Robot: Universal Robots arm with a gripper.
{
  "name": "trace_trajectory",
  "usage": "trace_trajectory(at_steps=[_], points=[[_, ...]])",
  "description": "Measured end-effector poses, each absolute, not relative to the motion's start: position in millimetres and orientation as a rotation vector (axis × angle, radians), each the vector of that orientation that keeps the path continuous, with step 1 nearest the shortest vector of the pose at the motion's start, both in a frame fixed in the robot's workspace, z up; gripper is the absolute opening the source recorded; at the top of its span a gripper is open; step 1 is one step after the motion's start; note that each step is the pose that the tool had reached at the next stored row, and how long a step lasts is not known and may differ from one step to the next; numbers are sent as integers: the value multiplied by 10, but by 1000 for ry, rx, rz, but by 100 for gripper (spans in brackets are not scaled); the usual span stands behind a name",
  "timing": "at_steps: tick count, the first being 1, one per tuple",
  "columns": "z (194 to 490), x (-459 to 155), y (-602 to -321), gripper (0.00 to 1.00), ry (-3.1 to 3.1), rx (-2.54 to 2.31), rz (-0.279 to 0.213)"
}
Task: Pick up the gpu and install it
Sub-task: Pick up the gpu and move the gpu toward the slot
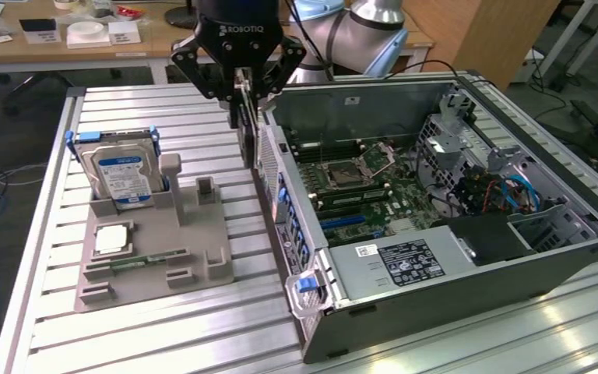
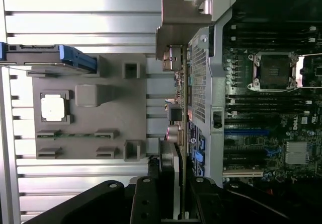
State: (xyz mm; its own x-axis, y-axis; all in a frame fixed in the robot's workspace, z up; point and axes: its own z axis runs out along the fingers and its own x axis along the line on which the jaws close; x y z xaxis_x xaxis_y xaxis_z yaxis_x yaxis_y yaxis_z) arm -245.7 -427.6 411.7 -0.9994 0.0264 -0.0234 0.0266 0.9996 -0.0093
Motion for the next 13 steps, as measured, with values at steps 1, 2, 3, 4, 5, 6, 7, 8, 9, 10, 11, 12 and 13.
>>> trace_trajectory(at_steps=[1,2,3,4,5,6,7,8,9,10,11,12,13], points=[[4118,-2440,-4276,28,3118,41,-15],[4118,-2423,-4276,28,3118,41,-15],[4117,-2405,-4276,28,3118,42,-15],[4118,-2385,-4276,28,3118,42,-15],[4118,-2366,-4276,28,3118,41,-15],[4118,-2347,-4276,28,3118,41,-15],[4118,-2329,-4276,28,3118,42,-15],[4117,-2311,-4276,28,3118,41,-15],[4117,-2294,-4276,28,3118,41,-15],[4117,-2280,-4276,28,3118,41,-15],[4118,-2264,-4276,28,3118,41,-15],[4117,-2249,-4276,28,3118,41,-15],[4117,-2234,-4276,28,3118,41,-15]])
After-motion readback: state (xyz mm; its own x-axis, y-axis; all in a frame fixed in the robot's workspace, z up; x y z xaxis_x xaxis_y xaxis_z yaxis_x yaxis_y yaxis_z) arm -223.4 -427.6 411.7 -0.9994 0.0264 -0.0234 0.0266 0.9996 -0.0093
